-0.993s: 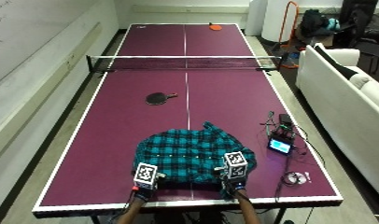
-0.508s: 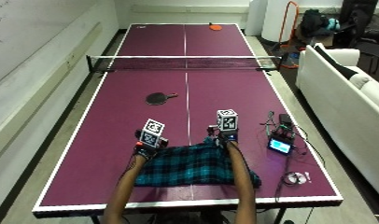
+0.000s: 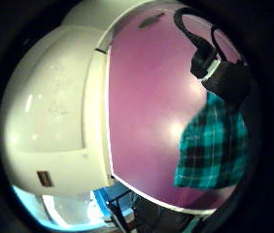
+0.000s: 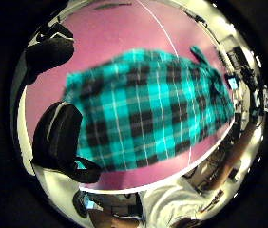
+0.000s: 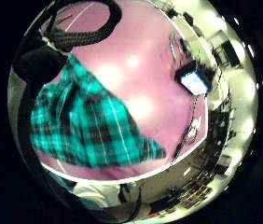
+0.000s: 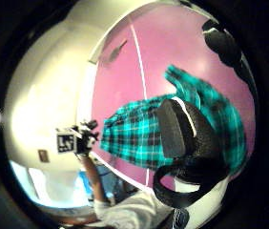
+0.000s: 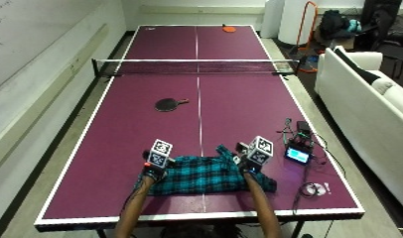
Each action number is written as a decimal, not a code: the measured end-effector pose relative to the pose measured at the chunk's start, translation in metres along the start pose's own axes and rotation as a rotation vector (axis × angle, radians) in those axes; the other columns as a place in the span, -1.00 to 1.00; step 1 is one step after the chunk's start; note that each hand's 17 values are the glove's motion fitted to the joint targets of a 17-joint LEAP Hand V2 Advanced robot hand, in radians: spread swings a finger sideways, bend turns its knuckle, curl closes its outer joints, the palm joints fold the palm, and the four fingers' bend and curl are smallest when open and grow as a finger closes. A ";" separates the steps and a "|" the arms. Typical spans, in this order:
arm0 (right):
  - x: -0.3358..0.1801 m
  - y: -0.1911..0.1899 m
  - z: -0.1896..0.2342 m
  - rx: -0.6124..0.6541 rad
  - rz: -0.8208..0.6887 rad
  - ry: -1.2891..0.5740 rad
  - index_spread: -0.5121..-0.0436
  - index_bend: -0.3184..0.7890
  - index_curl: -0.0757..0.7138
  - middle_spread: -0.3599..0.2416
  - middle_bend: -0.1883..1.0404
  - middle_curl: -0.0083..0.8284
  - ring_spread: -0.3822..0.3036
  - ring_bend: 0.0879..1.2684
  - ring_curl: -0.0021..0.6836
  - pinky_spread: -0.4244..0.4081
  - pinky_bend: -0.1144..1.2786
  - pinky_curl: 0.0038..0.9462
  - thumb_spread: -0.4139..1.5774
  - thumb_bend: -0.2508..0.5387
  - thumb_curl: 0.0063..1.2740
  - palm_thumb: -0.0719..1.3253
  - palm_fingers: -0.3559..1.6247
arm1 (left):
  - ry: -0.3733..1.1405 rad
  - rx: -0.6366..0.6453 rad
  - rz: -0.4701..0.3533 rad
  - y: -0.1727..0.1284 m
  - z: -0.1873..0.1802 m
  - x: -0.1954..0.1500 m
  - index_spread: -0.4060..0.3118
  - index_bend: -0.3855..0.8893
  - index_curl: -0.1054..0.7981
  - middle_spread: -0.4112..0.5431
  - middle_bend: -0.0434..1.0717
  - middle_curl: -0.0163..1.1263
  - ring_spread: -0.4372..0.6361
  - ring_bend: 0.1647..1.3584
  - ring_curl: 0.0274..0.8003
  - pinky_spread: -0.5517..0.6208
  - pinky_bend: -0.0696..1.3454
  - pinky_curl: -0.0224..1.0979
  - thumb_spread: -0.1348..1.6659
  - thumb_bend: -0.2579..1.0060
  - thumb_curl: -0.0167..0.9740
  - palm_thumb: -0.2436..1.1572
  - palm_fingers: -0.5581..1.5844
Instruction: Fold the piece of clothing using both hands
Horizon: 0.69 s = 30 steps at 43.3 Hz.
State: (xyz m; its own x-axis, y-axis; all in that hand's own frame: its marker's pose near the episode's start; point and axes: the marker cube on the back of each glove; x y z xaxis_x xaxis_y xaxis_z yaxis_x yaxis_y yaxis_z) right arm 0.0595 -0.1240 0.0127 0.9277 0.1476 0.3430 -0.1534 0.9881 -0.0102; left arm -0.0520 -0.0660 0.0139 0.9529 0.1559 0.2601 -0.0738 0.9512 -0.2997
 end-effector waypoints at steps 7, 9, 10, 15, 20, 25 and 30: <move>0.059 0.060 0.029 -0.083 0.309 0.106 -0.09 -0.27 -0.11 -0.14 -0.30 -0.01 -0.09 -0.37 0.11 0.29 -0.29 -0.17 0.68 -0.39 -0.63 0.05 0.04 | -0.011 0.039 0.050 0.014 0.046 0.023 -0.44 -0.18 0.05 -0.60 -0.64 -0.25 -0.60 -0.28 -0.08 0.01 -0.58 -0.24 0.55 -0.66 -0.51 0.10 0.20; 0.066 0.091 0.013 -0.113 0.392 0.207 -0.02 -0.27 -0.12 -0.07 -0.35 -0.02 0.03 -0.40 0.10 0.37 -0.27 -0.16 0.68 -0.41 -0.63 0.03 -0.04 | 0.031 0.051 0.062 0.012 0.059 0.031 -0.43 -0.16 0.06 -0.56 -0.69 -0.27 -0.56 -0.30 -0.08 0.05 -0.56 -0.23 0.56 -0.66 -0.53 0.04 0.16; 0.070 0.101 0.009 -0.112 0.413 0.243 0.01 -0.26 -0.13 -0.02 -0.38 -0.03 0.14 -0.44 0.08 0.42 -0.27 -0.16 0.68 -0.44 -0.63 -0.01 -0.12 | 0.059 0.044 0.066 0.012 0.067 0.034 -0.41 -0.14 0.07 -0.53 -0.72 -0.28 -0.52 -0.33 -0.09 0.08 -0.55 -0.22 0.57 -0.66 -0.54 0.01 0.13; 0.096 0.109 0.021 -0.106 0.493 0.324 0.04 -0.28 -0.18 0.13 -0.43 -0.08 0.33 -0.41 0.08 0.53 -0.26 -0.15 0.70 -0.47 -0.67 -0.18 -0.31 | 0.158 0.050 0.060 0.008 0.086 0.048 -0.40 -0.12 0.09 -0.38 -0.76 -0.35 -0.39 -0.35 -0.10 0.19 -0.51 -0.21 0.66 -0.61 -0.57 -0.03 0.05; 0.099 0.115 0.038 -0.065 0.514 0.376 -0.08 -0.29 -0.25 0.13 -0.39 -0.11 0.28 -0.18 0.10 0.58 -0.36 -0.24 0.74 -0.38 -0.67 -0.15 -0.24 | 0.225 0.070 0.032 0.002 0.090 0.056 -0.37 -0.15 0.08 -0.30 -0.71 -0.39 -0.32 -0.31 -0.11 0.26 -0.50 -0.22 0.75 -0.63 -0.63 -0.15 0.02; 0.094 0.102 0.037 0.168 0.465 0.484 -0.02 -0.39 -0.36 0.07 -0.30 -0.07 0.05 0.07 0.17 0.56 -0.32 -0.27 0.77 -0.30 -0.64 -0.04 -0.01 | 0.220 0.111 0.021 -0.001 0.088 0.055 -0.36 -0.16 0.07 -0.28 -0.68 -0.41 -0.27 -0.30 -0.12 0.31 -0.48 -0.22 0.83 -0.60 -0.67 -0.20 0.01; 0.080 0.094 0.030 0.193 0.434 0.473 -0.02 -0.43 -0.45 -0.17 -0.04 0.04 -0.23 0.19 0.22 0.08 -0.20 -0.23 0.76 -0.14 -0.58 0.18 0.38 | 0.224 0.125 0.035 -0.002 0.087 0.055 -0.36 -0.16 0.06 -0.26 -0.67 -0.42 -0.24 -0.29 -0.12 0.32 -0.46 -0.22 0.88 -0.59 -0.69 -0.23 0.01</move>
State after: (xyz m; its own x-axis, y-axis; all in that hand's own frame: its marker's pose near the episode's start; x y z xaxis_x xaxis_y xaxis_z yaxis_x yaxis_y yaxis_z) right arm 0.1086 -0.0211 0.0675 0.8106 0.5764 -0.1036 -0.5637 0.8159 0.1291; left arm -0.0254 -0.0365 0.1085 0.9895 0.1396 0.0380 -0.1303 0.9740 -0.1855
